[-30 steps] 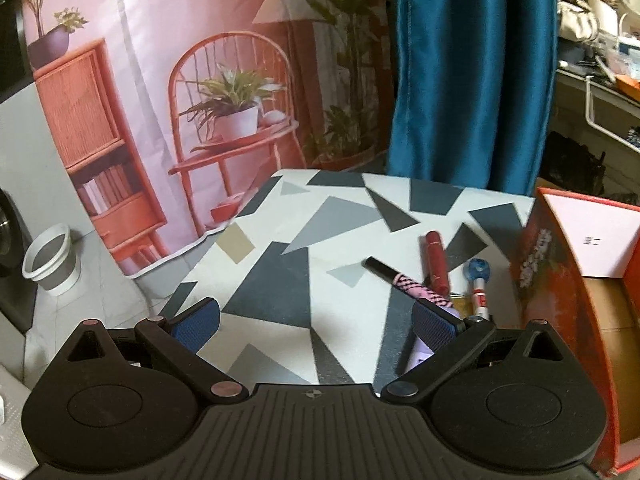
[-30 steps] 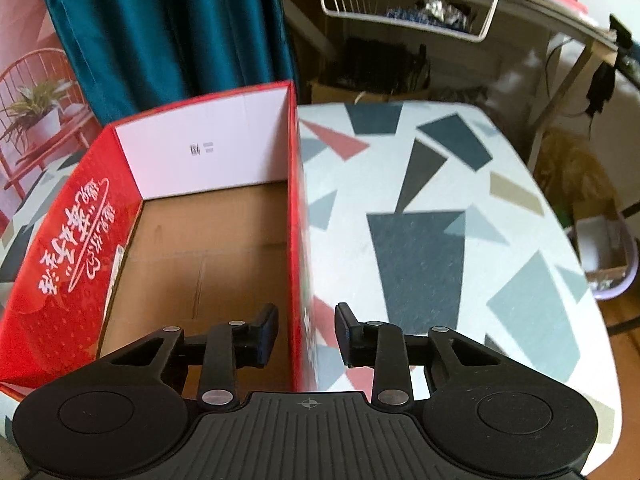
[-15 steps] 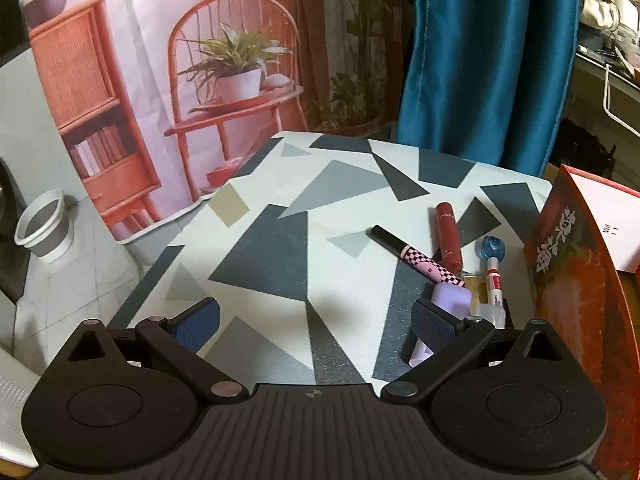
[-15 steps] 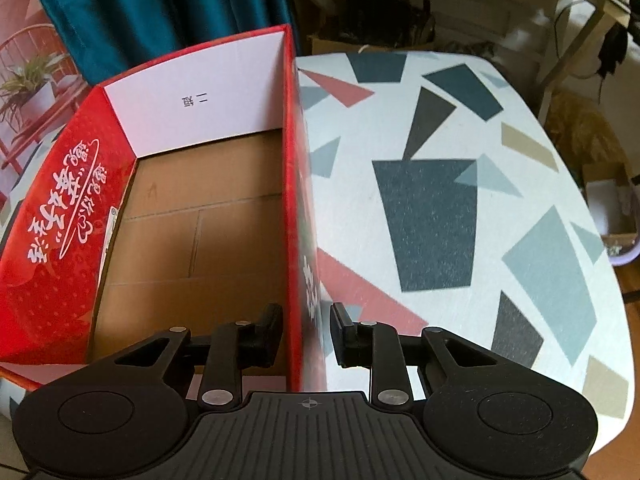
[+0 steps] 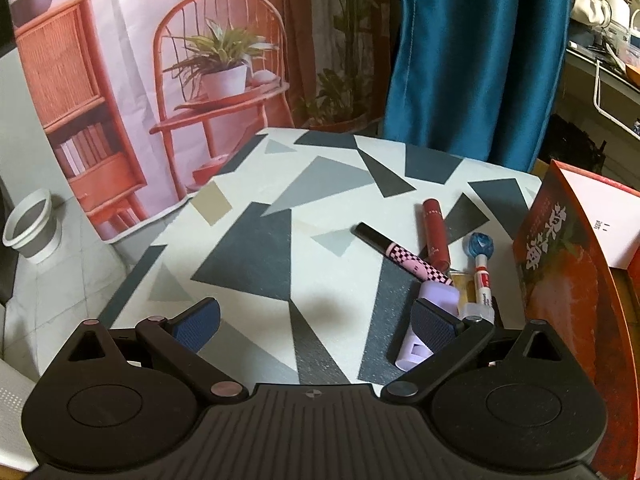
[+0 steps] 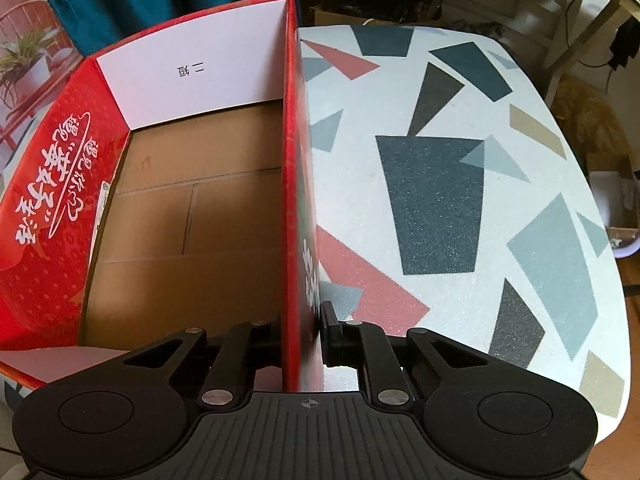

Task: Organize rigid objects
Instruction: 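Move the left tool toward the small items while the right tool settles beside the red box divider, then lower the left tool onto the clear plastic case and close on it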

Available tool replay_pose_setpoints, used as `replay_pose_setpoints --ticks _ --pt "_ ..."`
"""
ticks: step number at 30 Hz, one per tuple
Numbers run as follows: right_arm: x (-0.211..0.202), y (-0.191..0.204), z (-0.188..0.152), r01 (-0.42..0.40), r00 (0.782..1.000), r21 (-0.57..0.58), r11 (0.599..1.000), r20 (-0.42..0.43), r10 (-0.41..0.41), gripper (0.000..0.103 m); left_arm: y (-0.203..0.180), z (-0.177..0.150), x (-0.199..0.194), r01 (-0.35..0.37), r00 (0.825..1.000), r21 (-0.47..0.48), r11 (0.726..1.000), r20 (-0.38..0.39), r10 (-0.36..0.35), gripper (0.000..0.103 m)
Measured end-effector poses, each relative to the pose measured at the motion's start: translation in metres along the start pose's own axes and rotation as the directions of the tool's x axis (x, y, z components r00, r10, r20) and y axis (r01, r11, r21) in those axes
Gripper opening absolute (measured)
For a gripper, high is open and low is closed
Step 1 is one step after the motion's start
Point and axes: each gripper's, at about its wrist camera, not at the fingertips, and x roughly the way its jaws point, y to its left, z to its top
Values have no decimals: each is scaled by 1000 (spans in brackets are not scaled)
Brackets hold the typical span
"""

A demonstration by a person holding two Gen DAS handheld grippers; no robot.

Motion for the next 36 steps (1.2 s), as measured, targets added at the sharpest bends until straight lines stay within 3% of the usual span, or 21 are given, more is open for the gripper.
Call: replay_pose_setpoints --ticks 11,18,22,27,32,36 --pt "5 0 -3 -7 1000 -19 1000 15 7 12 1 -2 9 6 1000 -4 1000 -25 -6 102" --pt "3 -1 -5 -13 1000 -13 1000 28 13 13 -3 0 14 31 999 31 999 -36 -30 87" --pt "3 1 -5 -7 999 -32 999 38 9 12 -16 -4 18 120 992 81 990 -47 -116 80" --pt "2 1 -6 -5 998 -39 999 59 8 12 -46 -12 31 189 979 156 969 -101 -175 52" --pt "1 2 -7 -5 998 -53 999 67 9 12 -65 -17 39 198 977 200 959 -123 -176 48" --pt "0 2 -8 -7 997 -57 998 75 11 12 -61 -15 30 211 976 166 963 -96 -197 48"
